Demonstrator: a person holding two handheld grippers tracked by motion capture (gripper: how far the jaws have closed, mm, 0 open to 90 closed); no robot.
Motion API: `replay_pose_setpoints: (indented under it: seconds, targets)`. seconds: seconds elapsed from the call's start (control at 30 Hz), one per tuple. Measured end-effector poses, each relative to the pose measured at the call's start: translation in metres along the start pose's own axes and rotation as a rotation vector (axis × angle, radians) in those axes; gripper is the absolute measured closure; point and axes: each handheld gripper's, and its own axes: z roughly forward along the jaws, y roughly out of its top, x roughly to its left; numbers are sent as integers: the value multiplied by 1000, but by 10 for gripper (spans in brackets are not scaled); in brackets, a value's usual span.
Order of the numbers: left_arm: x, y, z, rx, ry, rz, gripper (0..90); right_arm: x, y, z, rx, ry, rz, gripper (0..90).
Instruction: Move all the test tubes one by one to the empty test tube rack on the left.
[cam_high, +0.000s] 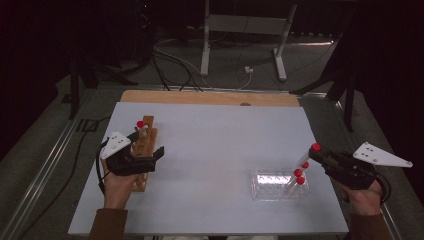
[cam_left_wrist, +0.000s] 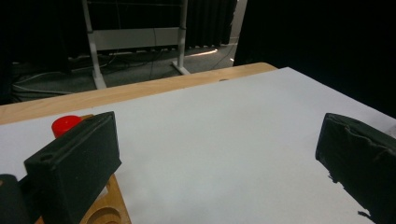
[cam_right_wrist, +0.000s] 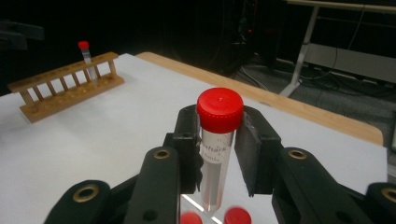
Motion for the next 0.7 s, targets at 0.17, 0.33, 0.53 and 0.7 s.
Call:
replay_pose_setpoints:
  seconds: [0.17,0.33,0.53,0.7]
  targets:
    - [-5,2,1,-3,-11,6,7,4,7,11,-7,21,-3,706]
    - [-11,5,4,-10,-21,17,7,10,12,25,-6,47,-7,706]
    - [-21,10,10,-13,-42,42,7,23,20,46,-5,85,-12,706]
    - [-33,13,16,-17,-57,64,7,33,23,59,11,96,-17,706]
